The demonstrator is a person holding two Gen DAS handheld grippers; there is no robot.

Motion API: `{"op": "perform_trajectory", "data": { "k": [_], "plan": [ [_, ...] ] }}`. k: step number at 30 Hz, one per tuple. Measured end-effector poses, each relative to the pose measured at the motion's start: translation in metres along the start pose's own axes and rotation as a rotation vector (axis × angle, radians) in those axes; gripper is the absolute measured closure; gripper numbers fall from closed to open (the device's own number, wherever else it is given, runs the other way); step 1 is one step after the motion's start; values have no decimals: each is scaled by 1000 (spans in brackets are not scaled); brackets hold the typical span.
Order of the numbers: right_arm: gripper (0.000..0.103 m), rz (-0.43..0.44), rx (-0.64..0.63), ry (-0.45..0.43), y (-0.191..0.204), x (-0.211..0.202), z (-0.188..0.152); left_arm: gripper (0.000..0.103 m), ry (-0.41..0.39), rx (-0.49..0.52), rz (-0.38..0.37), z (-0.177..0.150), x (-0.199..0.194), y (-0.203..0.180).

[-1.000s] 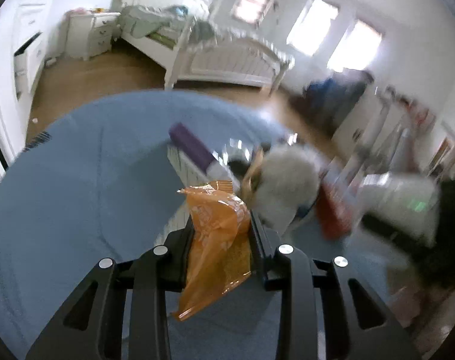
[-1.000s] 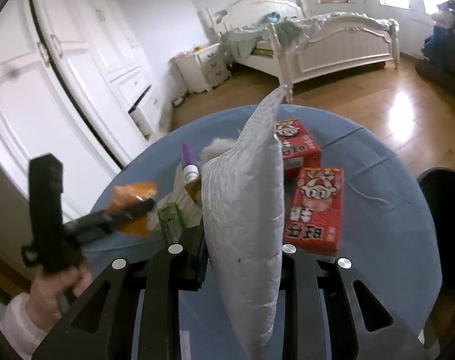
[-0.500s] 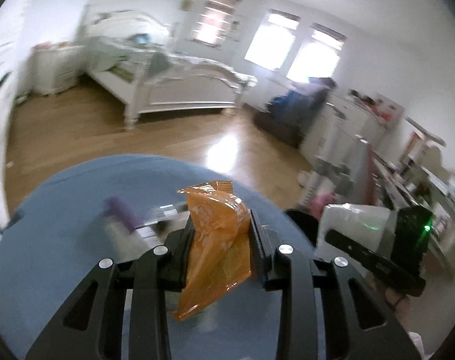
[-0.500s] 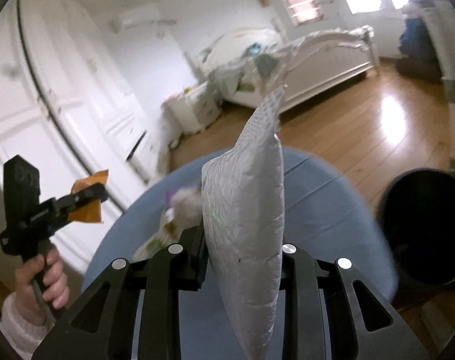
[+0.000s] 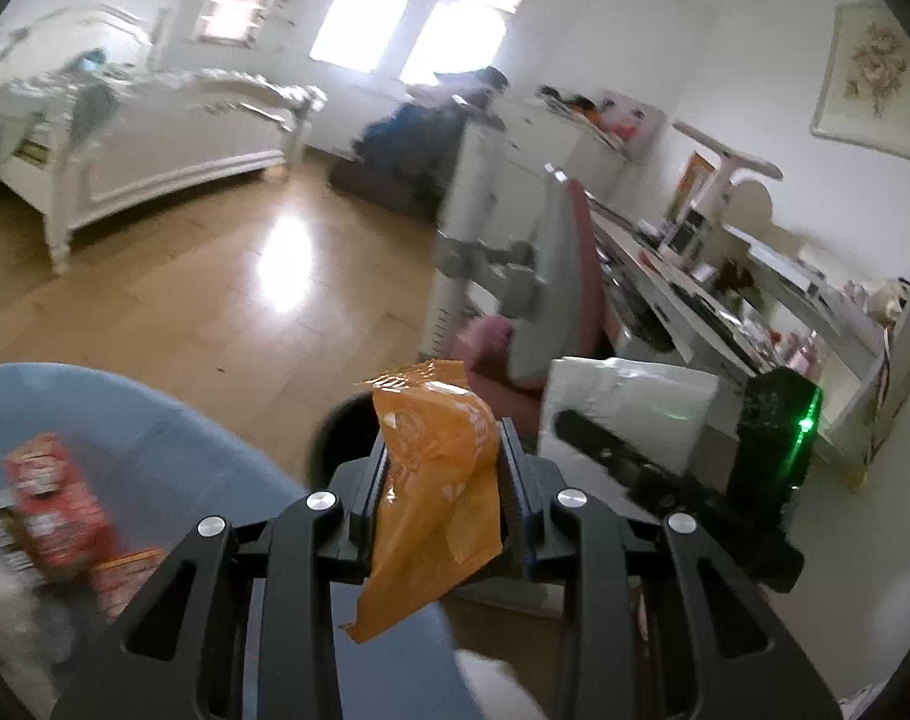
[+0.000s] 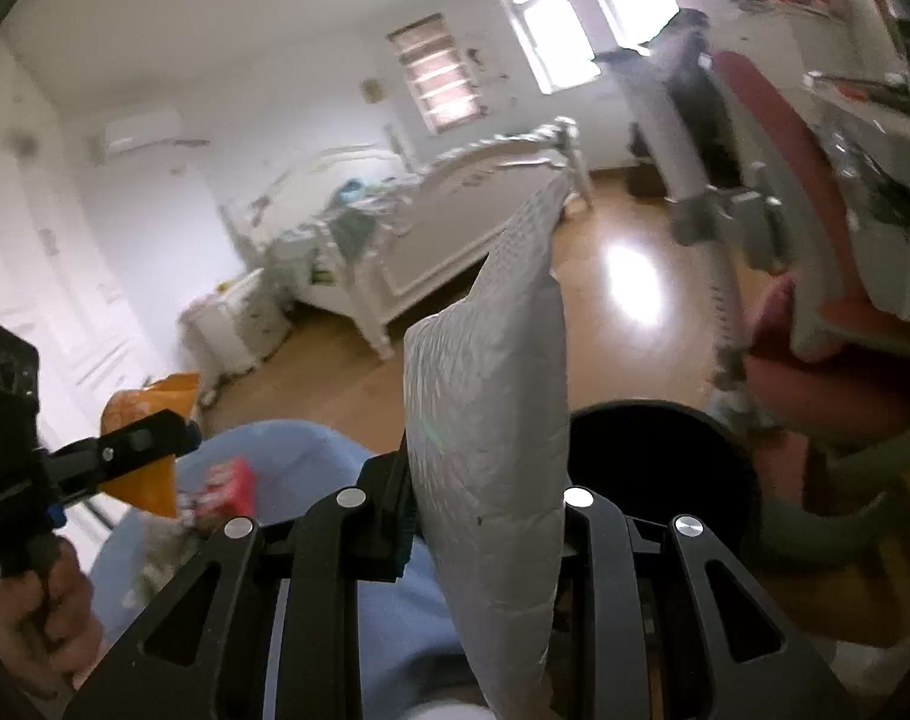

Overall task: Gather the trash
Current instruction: 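Carry the orange wrapper and white bag into the black bin and release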

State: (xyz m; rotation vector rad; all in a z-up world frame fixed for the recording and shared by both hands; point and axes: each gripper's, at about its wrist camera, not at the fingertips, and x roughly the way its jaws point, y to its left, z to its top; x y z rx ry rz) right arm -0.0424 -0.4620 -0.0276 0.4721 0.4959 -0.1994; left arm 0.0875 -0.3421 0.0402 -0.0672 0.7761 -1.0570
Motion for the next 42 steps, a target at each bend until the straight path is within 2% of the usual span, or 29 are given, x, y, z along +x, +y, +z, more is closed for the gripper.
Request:
{"op": "perform_trajectory", "data": {
  "k": [5,15,16,18,19,20,21,23,30,34,38,42],
  "plan": [
    [76,-21,51,14,-30,10,-9,70,58,28,-22,-3,41,-13],
    [76,-40,88,60,-54,51,-1,69,129,42,-33,2,97,-13],
    [75,-45,92,67,-57,56,-1,69,134,38,-28,4,106,-12],
    [65,-62,95,88,-62,70,5,66,152,36,-8,9,121,-9],
    [45,-73,96,90,-64,75,6,50,162,38,6,11,126,-9],
    [22,-87,98,91,-67,80,8,27,173,42,26,13,132,-10],
    [19,-94,101,91,-71,86,10,18,174,43,63,16,136,-9],
    [19,-109,96,104,-76,93,11,15,157,41,74,19,134,-7],
    [19,-90,132,84,-74,79,6,14,121,32,70,22,92,-2],
    [19,-61,111,89,-53,69,4,14,71,13,86,15,45,7],
    [19,-7,49,107,-8,66,5,12,5,-35,149,5,-7,28],
    [19,70,-30,135,49,73,4,12,-49,-133,237,-9,-67,71]
  ]
}}
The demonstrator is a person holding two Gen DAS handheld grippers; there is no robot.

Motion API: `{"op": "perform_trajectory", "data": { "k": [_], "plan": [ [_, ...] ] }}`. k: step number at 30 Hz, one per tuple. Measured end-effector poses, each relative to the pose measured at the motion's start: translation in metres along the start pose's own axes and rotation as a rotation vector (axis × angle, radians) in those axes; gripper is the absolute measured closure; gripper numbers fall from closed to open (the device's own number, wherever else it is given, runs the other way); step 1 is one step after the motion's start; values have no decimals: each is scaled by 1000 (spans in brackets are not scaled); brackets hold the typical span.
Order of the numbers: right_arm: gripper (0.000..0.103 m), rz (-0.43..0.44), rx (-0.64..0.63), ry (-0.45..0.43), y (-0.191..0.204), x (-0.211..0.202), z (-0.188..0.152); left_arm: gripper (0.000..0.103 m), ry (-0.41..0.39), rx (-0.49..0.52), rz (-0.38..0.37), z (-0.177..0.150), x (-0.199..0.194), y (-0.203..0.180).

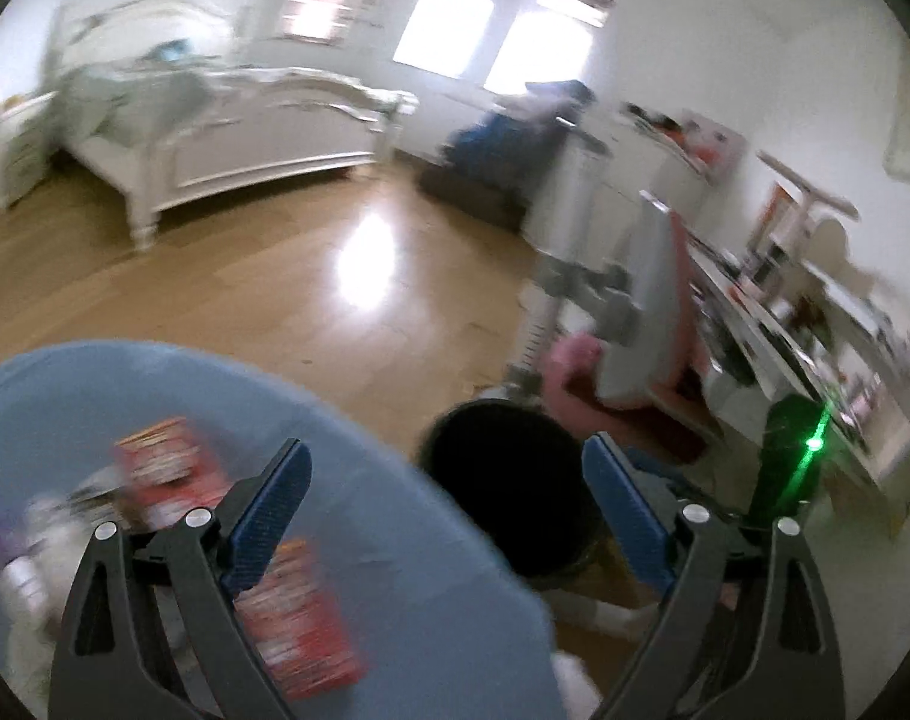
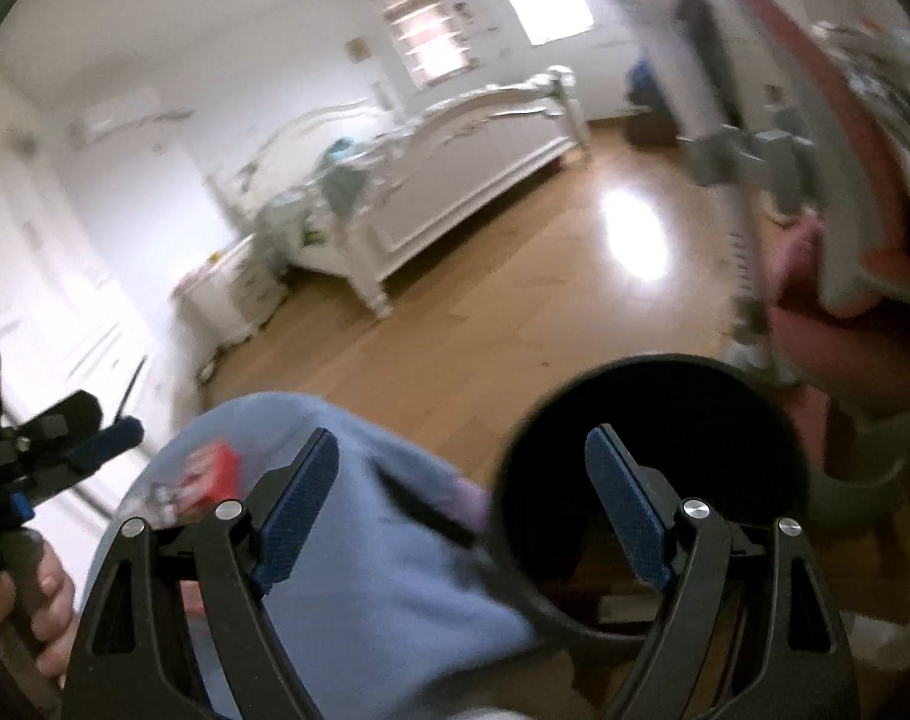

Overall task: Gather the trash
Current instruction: 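Carry the orange wrapper and white bag into the black bin and release, then grasp the purple tube with the left tool while the right tool grasps the red milk box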

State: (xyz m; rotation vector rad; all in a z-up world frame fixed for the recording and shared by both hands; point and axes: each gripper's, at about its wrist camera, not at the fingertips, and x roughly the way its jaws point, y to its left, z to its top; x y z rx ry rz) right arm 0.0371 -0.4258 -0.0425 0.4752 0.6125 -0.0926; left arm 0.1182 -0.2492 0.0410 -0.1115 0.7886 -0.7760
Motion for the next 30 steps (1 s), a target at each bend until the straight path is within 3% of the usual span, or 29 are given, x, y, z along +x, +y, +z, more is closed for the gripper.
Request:
{"op": "perform_trajectory", "data": {
  "k": [6,9,13,16,21,24,26,30],
  "plan": [
    [21,114,-116,98,89,38,2,12,-51,-136,162,-13,-59,96],
    [30,169,-174,172,132,64,3,13,-15,-189,263,-22,-66,136],
    [34,203,-271,305,191,114,5,25,59,-297,294,-33,-56,189],
    [34,165,-332,383,219,150,2,31,87,-330,299,-37,-42,208],
    [35,78,-403,479,241,191,-12,48,136,-350,268,-47,-24,227],
    [50,71,-396,502,233,199,-20,53,118,-311,293,-50,-28,227],
    [51,74,-384,492,232,200,-24,61,113,-287,316,-50,-27,227],
    [51,98,-341,435,226,186,-23,63,101,-235,327,-51,-27,226]
  ]
}}
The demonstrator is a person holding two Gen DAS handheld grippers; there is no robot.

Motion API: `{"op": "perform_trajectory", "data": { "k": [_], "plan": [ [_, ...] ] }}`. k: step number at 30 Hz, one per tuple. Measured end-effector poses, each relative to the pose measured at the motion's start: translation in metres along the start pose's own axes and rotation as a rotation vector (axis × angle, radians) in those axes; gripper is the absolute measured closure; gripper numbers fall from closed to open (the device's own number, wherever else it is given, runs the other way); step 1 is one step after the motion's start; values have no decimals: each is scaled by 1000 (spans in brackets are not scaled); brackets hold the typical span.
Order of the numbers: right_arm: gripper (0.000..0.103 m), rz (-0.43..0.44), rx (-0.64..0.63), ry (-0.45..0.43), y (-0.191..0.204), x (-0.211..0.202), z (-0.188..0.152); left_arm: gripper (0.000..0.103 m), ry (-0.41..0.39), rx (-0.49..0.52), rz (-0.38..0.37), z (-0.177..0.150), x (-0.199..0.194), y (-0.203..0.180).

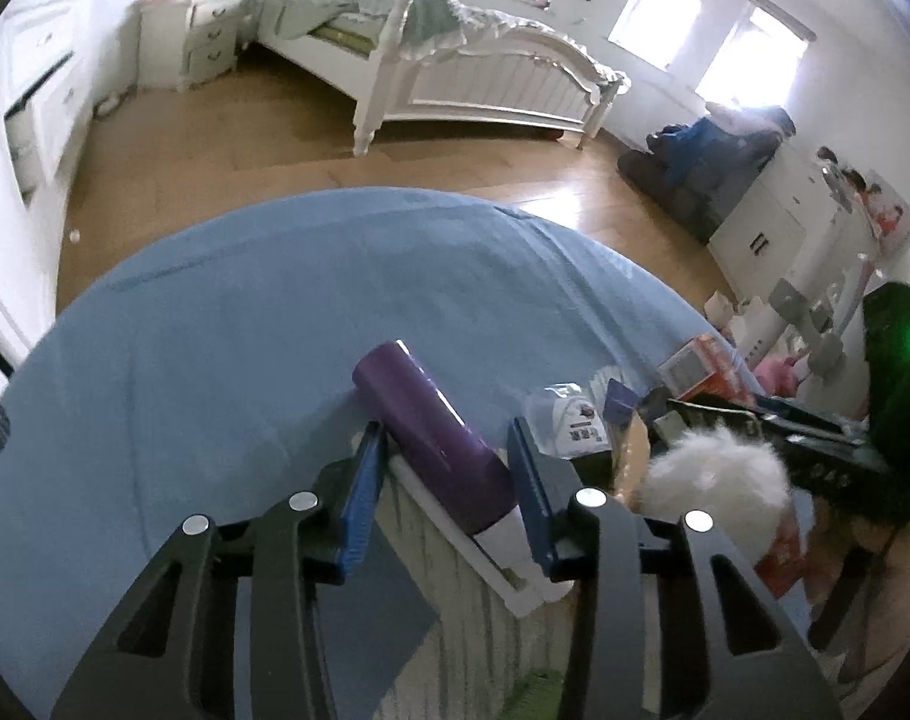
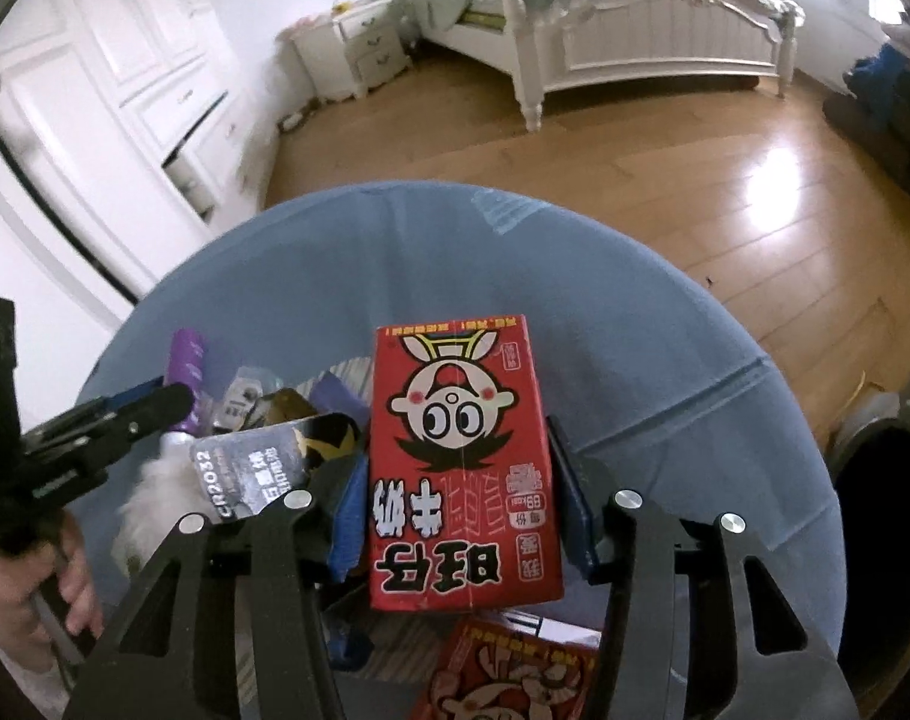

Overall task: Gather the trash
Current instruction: 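Grasp the purple tube with the left tool while the right tool grasps the red milk box, then carry the purple tube and red milk box over the black bin and open both tools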

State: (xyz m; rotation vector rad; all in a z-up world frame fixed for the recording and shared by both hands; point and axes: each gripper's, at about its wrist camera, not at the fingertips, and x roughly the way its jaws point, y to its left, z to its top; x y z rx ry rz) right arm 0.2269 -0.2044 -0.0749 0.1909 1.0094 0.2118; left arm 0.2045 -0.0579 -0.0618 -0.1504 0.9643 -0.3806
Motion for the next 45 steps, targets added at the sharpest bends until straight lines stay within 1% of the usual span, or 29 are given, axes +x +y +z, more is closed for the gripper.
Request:
{"op": "perform_trajectory", "data": {
  "k": [3,4,7,9,11,14,17,20,22,24,27,29,32,35,36,38,41,45],
  "plan": [
    [52,28,24,-77,-3,-23,-8,66,-33,3,-8,-5,-6,5],
    [52,41,32,-119,-4,-37,-13,68,-40,4,-6,-6,-8,6],
    [52,52,48,-224,-3,-72,-23,70,-84,-13,-46,-10,-22,15],
    [52,63,65,-286,-5,-95,-33,70,-121,8,-26,-13,-35,14],
    [52,72,82,-321,-9,-113,-41,70,-133,15,-21,-14,-43,14],
    [52,62,92,-365,-13,-135,-57,71,-162,25,-17,-14,-58,9],
    [52,52,104,-408,-21,-157,-74,71,-216,37,-42,-12,-79,-5],
    [52,48,133,-445,-32,-176,-87,71,-283,90,-75,-4,-101,-36],
    [52,45,154,-478,-43,-192,-95,71,-323,140,-109,2,-117,-64],
    [51,36,175,-508,-52,-205,-101,71,-340,181,-151,5,-126,-89],
    [51,2,211,-570,-73,-228,-113,71,-358,254,-228,11,-134,-138],
    [51,-35,240,-619,-90,-246,-125,71,-359,293,-275,12,-133,-166],
    [51,-82,284,-666,-118,-267,-140,71,-343,341,-338,14,-126,-207],
    [51,-122,326,-692,-150,-281,-153,71,-318,387,-401,14,-111,-250],
    [51,-137,341,-699,-162,-285,-157,71,-313,397,-413,11,-107,-258],
    [51,-162,369,-701,-183,-286,-163,71,-289,419,-453,9,-90,-286],
    [51,-186,417,-700,-213,-284,-170,71,-247,435,-488,4,-68,-310],
    [51,-199,473,-688,-243,-275,-181,71,-183,457,-515,-6,-32,-344]
  ]
}}
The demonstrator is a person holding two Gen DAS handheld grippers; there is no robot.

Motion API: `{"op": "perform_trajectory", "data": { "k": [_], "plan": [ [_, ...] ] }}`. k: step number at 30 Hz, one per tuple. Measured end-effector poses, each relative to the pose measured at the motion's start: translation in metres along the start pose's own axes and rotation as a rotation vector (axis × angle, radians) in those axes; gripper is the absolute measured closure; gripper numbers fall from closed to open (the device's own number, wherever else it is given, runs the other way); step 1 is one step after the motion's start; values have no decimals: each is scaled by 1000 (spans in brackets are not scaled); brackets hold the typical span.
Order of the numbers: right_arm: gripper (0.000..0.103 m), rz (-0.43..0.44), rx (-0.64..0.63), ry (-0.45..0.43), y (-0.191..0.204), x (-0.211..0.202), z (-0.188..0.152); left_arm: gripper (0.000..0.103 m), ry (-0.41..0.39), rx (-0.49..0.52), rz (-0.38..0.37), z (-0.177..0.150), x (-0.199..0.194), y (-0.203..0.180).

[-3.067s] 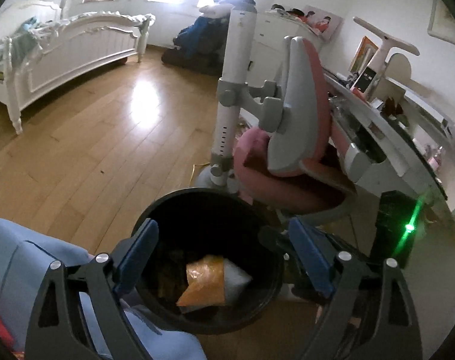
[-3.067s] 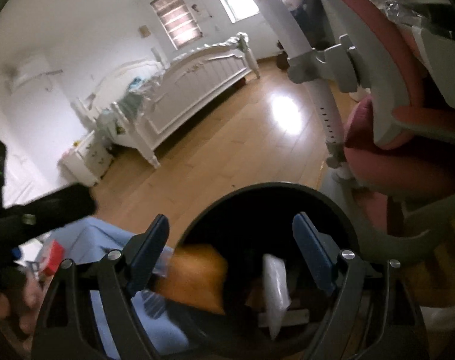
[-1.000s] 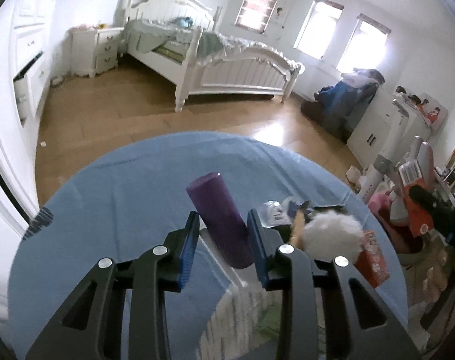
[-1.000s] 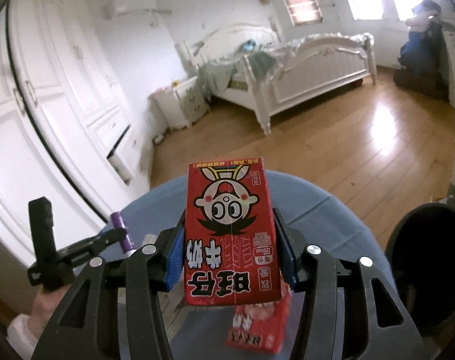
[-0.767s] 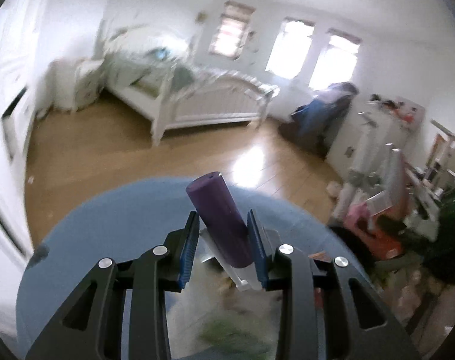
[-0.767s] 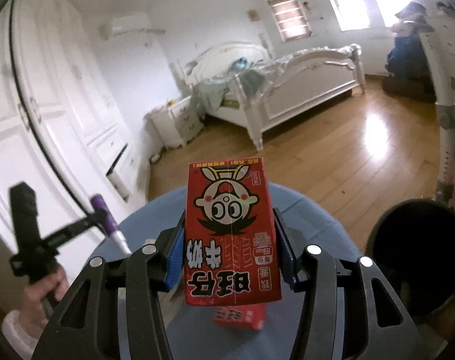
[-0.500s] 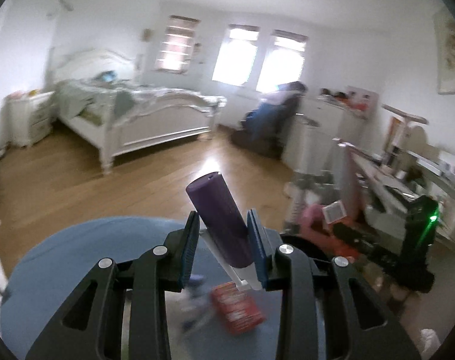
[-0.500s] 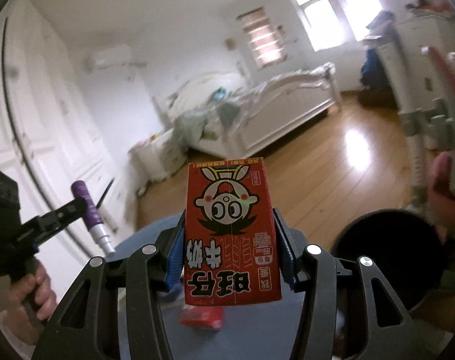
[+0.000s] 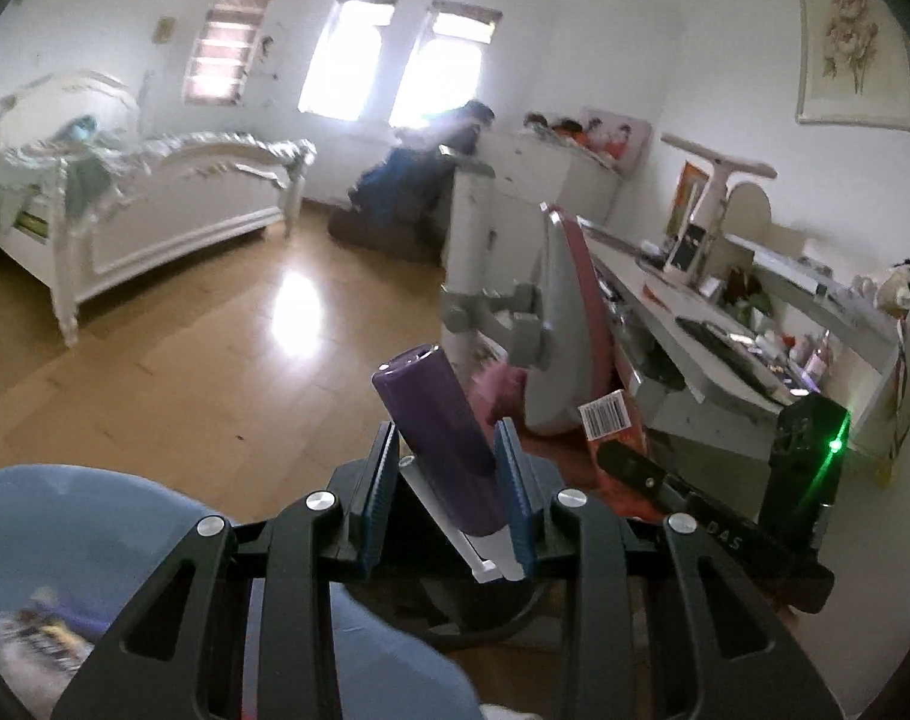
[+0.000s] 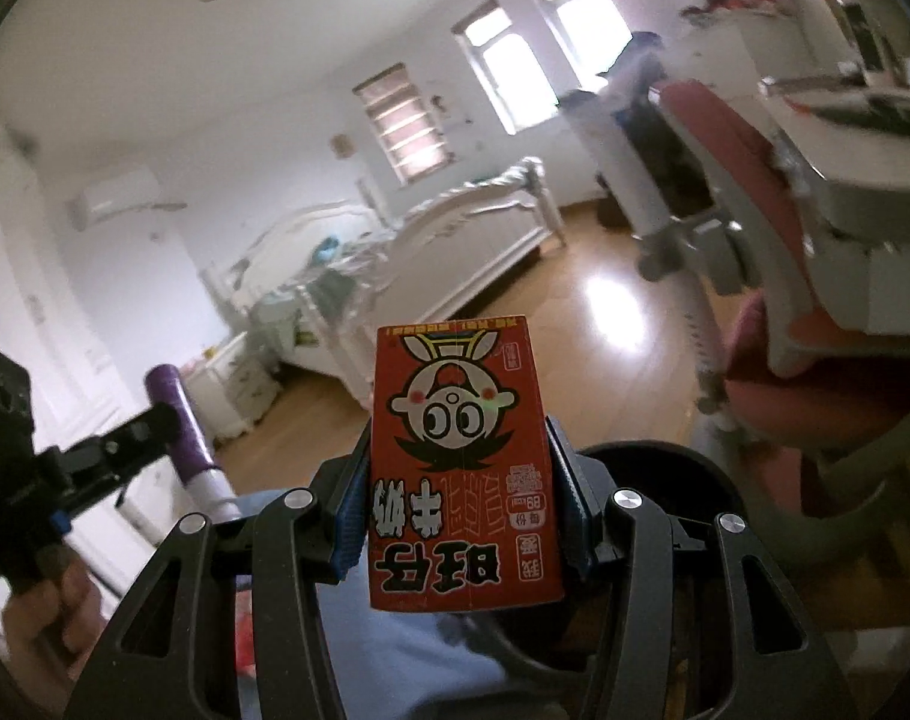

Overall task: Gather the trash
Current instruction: 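Carry the purple tube and red milk box over the black bin and open both tools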

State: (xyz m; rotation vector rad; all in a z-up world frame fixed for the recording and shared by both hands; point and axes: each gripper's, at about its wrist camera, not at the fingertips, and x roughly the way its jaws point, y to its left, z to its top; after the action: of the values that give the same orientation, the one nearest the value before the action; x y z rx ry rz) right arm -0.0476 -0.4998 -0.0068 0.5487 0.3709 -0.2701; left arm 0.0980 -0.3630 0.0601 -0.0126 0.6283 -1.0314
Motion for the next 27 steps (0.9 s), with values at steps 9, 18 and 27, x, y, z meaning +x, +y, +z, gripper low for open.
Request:
{"op": "perform_trajectory", "data": {
  "k": [9,18,27],
  "plan": [
    [51,-23,53,50,-40,33,-10,71,96,5,-23,-11,61,-3],
    [51,-25,106,99,-61,62,-23,71,164,20,-8,-22,96,0],
    [51,-29,128,136,-70,83,-31,71,195,23,-2,-27,113,5]
  ]
}}
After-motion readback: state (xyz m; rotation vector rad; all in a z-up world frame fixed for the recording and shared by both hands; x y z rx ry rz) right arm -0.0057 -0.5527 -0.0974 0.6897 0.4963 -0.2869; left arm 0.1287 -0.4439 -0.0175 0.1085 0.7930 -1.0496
